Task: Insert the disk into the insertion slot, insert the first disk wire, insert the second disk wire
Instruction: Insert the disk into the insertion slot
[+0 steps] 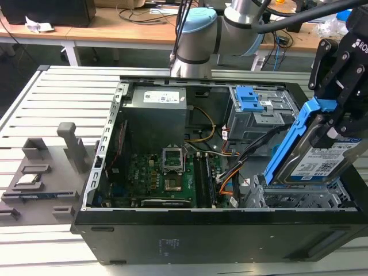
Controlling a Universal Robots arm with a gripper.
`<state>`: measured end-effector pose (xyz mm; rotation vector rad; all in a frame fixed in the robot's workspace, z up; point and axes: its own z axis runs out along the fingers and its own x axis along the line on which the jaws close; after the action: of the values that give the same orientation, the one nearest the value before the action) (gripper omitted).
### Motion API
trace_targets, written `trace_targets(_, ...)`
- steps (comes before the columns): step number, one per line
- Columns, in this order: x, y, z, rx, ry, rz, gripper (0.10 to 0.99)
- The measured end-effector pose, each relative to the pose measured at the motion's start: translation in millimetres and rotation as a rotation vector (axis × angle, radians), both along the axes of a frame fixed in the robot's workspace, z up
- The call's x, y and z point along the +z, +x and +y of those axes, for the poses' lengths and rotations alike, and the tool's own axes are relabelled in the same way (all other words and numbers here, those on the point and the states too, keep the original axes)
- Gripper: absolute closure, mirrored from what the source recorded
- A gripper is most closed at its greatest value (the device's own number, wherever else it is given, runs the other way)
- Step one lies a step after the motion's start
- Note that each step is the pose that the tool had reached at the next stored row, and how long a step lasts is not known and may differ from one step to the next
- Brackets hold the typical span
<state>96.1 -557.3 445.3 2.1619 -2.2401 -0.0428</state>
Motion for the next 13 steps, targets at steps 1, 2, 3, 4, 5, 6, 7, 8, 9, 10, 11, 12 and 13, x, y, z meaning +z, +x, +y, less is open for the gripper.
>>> trace_targets(1, -2.1, -0.5, 1.1, 0.0, 0.0, 0.0, 0.722)
trace_targets(2, -3.0, -0.8, 1.6, 0.0, 0.0, 0.0, 0.722)
trace_targets(3, -4.2, -1.0, 2.4, 0.0, 0.0, 0.0001, 0.722)
trace_targets(4, -5.0, -1.0, 2.8, 0.0, 0.0, 0.0, 0.722)
trace_targets(5, -5.7, -1.2, 3.2, 0.0, 0.0, 0.0, 0.722)
trace_targets(6, -6.7, -1.7, 3.8, 0.0, 0.0, 0.0, 0.722)
trace_targets(7, -7.4, -2.2, 4.1, 0.0, 0.0, 0.0, 0.722)
trace_targets(8, -8.2, -2.5, 4.4, 0.0, 0.0, 0.0, 0.722)
trace_targets(9, -8.9, -2.5, 4.5, 0.0, 0.0, -0.0001, 0.722)
trace_targets(10, -10.1, -2.5, 4.6, 0.0, 0.0, 0.0, 0.722)
trace_targets(11, -11.1, -2.6, 4.6, 0.0, 0.0, 0.0, 0.722)
trace_targets(12, -11.9, -2.6, 4.6, 0.0, 0.0, 0.0, 0.722)
trace_targets(13, -14.4, -2.6, 4.6, 0.0, 0.0, 0.0, 0.722)
